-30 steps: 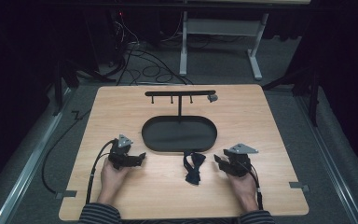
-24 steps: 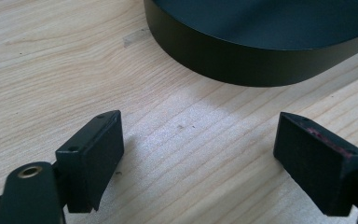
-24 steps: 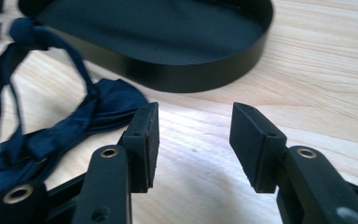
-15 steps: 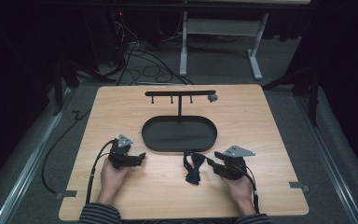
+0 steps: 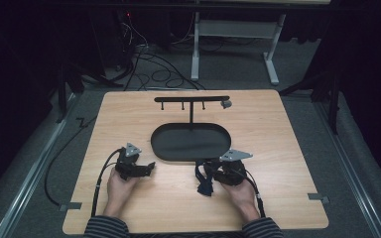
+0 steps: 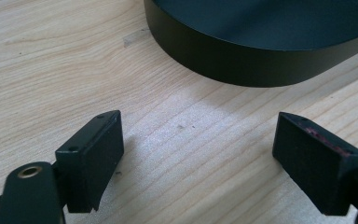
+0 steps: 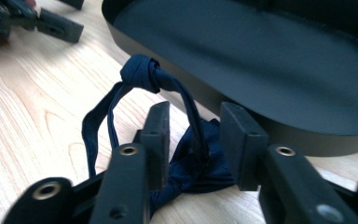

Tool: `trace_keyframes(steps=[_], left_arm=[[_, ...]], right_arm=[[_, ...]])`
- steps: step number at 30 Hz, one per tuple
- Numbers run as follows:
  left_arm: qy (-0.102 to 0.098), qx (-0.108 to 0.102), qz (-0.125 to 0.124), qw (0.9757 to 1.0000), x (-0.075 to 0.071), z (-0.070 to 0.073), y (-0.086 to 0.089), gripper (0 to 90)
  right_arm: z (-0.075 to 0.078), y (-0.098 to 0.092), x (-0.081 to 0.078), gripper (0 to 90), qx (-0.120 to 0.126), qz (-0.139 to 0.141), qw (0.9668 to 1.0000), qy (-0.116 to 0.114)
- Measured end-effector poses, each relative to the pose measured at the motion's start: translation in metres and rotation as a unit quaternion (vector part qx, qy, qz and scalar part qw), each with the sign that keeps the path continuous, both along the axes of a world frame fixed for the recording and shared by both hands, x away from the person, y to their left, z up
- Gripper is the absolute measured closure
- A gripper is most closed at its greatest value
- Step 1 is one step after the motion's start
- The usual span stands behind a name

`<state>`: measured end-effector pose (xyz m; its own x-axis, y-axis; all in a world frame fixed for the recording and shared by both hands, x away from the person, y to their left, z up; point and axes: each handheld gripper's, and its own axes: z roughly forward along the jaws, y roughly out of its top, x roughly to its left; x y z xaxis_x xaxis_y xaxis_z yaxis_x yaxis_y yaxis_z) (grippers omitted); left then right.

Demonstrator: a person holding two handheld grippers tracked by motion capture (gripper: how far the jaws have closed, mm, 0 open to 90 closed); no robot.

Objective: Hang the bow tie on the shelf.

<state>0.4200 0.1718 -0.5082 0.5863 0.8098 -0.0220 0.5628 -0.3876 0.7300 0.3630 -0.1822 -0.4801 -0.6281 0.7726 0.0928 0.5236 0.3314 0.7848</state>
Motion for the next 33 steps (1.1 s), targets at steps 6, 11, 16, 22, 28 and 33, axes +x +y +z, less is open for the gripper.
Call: trace_keyframes(steps=[6,11,16,22,28,33], left_arm=[[0.000,0.000,0.000,1.0000,0.000,0.000,0.000,16.8],[0.000,0.000,0.000,1.0000,0.000,0.000,0.000,16.8],[0.000,0.000,0.000,1.0000,0.000,0.000,0.000,16.9],[0.000,0.000,0.000,1.0000,0.000,0.000,0.000,16.9],[0.000,0.000,0.000,1.0000,0.000,0.000,0.000,16.9],[0.000,0.000,0.000,1.0000,0.000,0.000,0.000,16.9]], right_arm=[[-0.001,0.003,0.000,88.7,-0.007,0.015,0.9999,-0.002],[0.002,-0.002,-0.003,89.7,-0.001,0.011,0.9999,-0.009],[0.010,-0.007,-0.008,90.0,0.005,0.004,0.9997,-0.022],[0.027,-0.013,-0.013,90.0,0.012,-0.010,0.9988,-0.047],[0.040,-0.015,-0.013,90.0,0.005,-0.013,0.9982,-0.058],[0.054,-0.016,-0.009,90.0,-0.002,-0.020,0.9970,-0.074]])
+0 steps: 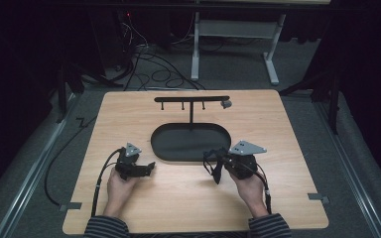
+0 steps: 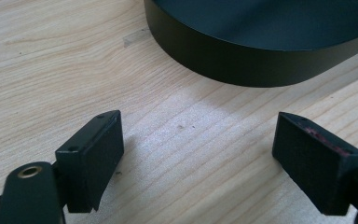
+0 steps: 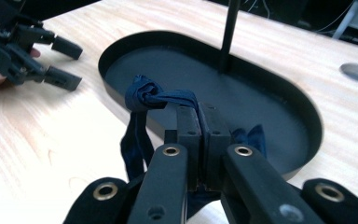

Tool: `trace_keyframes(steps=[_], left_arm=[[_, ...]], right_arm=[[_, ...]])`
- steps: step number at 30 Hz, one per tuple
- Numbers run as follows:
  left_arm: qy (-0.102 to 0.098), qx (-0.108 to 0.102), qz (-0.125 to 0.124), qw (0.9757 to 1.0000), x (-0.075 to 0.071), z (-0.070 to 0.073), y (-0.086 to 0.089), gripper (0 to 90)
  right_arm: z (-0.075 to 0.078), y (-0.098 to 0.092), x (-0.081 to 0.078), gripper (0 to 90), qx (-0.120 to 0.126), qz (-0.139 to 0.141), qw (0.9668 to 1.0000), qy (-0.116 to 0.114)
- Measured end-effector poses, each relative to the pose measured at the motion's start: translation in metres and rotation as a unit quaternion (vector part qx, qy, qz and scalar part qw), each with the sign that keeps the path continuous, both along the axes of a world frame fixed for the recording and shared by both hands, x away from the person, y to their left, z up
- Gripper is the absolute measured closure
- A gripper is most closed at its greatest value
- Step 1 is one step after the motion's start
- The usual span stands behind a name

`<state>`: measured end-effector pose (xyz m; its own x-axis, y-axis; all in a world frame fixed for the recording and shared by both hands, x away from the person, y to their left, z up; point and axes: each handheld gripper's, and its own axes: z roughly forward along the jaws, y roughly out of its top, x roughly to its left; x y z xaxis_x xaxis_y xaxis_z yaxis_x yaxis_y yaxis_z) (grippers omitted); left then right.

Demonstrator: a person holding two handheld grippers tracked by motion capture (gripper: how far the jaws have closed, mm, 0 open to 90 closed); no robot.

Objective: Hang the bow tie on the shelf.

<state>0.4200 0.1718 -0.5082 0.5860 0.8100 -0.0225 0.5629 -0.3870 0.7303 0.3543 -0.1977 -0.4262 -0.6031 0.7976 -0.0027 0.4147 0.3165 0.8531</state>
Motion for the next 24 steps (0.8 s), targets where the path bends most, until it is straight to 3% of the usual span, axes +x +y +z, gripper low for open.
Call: trace_keyframes(steps=[9,24], left_arm=[[0.000,0.000,0.000,1.0000,0.000,0.000,0.000,16.9],[-0.001,0.001,0.001,1.0000,0.000,0.000,0.000,16.9]], right_arm=[[0.025,0.001,0.011,90.0,-0.012,-0.012,0.9996,-0.023],[0.044,0.009,0.033,90.0,-0.005,-0.017,0.9994,-0.031]])
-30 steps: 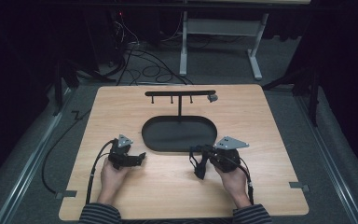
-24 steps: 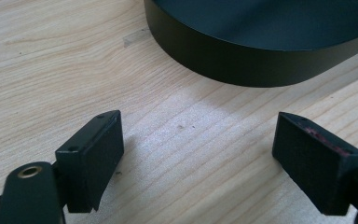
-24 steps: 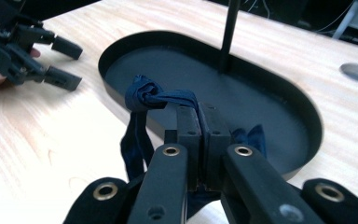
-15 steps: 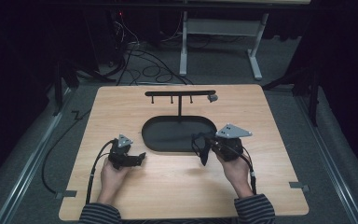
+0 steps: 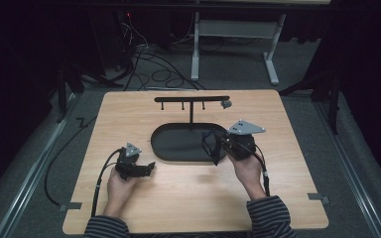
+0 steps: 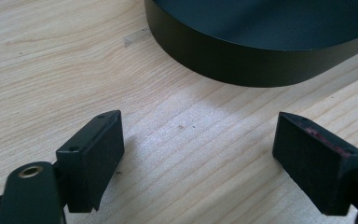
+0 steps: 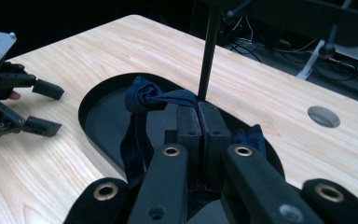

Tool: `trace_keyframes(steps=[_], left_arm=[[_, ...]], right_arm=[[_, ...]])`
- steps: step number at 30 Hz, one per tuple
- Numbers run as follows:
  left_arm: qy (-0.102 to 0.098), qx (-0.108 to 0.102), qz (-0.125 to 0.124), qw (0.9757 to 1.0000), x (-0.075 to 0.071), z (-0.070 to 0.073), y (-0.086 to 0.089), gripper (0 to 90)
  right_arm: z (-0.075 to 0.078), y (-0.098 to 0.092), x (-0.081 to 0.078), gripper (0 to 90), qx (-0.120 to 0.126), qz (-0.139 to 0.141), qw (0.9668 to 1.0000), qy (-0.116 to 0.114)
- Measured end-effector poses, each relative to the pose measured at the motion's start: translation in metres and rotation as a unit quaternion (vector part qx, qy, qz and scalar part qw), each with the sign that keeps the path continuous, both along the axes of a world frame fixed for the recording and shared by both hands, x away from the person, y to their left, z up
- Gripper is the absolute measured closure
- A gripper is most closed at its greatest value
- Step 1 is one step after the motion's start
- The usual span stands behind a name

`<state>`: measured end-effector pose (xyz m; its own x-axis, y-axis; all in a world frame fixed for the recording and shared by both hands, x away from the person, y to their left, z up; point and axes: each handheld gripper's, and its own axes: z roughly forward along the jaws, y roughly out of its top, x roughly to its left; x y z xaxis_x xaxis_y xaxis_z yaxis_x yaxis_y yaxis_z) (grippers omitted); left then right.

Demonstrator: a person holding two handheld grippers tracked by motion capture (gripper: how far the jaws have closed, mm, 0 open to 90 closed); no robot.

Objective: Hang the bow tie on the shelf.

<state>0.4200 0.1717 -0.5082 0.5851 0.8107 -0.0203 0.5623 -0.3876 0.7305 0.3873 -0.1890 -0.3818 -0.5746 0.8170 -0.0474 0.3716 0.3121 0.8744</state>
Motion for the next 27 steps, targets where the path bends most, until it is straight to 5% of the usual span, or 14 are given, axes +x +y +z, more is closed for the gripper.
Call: trace_keyframes(steps=[27], left_arm=[[0.001,-0.001,0.000,1.0000,0.000,0.000,0.000,17.2]], right_arm=[[0.041,0.018,0.049,90.0,0.003,-0.039,0.9991,-0.019]])
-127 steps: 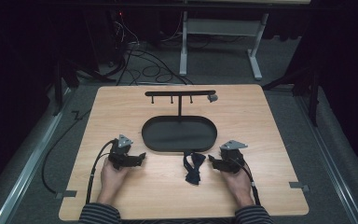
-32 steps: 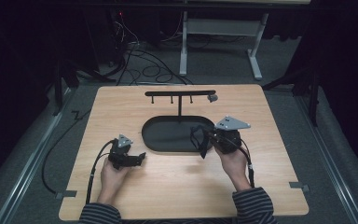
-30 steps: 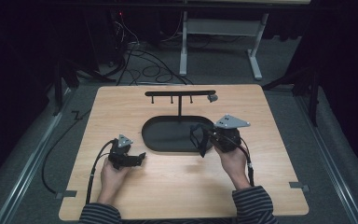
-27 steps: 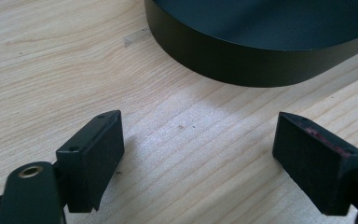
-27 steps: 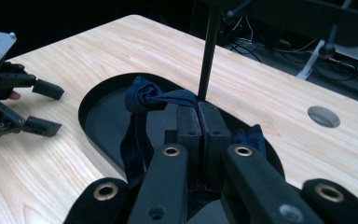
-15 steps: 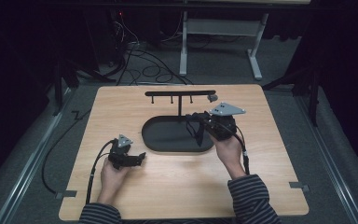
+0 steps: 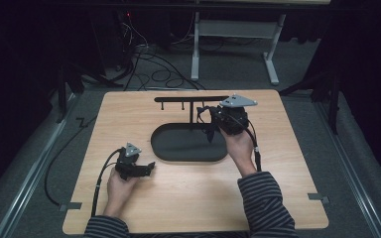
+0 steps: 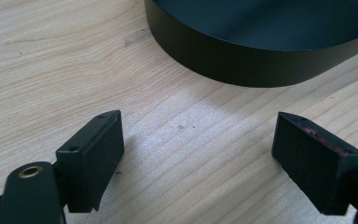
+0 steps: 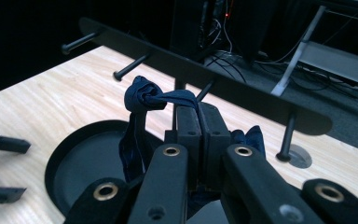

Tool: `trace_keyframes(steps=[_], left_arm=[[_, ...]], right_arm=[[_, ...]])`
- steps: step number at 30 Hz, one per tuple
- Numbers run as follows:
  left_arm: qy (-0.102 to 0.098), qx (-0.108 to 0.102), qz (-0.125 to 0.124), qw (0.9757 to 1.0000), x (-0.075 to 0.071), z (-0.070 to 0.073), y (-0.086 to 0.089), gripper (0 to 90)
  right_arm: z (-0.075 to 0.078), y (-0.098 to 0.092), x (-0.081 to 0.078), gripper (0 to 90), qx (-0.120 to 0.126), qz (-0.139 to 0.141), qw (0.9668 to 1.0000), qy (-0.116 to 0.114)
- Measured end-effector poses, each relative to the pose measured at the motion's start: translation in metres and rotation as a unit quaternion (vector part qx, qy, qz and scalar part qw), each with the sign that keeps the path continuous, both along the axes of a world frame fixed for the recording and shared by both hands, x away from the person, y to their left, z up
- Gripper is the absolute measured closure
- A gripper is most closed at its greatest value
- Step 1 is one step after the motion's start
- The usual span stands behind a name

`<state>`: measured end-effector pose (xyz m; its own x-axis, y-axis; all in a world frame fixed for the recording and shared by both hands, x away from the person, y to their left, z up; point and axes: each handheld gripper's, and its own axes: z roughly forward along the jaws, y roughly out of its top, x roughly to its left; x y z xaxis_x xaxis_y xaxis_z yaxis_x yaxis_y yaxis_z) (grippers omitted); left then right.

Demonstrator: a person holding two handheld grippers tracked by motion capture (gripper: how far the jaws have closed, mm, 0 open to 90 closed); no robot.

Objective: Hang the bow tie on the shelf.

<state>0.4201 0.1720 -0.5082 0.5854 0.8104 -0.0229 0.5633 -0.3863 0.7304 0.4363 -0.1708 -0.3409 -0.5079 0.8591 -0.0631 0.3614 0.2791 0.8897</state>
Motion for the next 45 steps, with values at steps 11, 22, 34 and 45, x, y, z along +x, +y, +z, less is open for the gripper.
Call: trace_keyframes(steps=[11,22,34,45], left_arm=[[0.000,0.001,0.000,1.0000,0.000,0.000,0.000,17.2],[0.000,0.001,0.000,1.0000,0.000,0.000,0.000,17.2],[0.000,0.001,0.000,1.0000,0.000,0.000,0.000,17.2],[0.000,0.000,0.000,1.0000,0.000,0.000,0.000,17.2]], right_arm=[[0.004,0.006,0.019,90.0,-0.008,-0.015,0.9998,0.006],[-0.003,0.007,0.035,90.0,-0.019,-0.039,0.9989,0.021],[-0.008,0.008,0.041,86.8,-0.026,-0.042,0.9983,0.030],[-0.007,0.005,0.039,80.1,-0.021,-0.041,0.9986,0.027]])
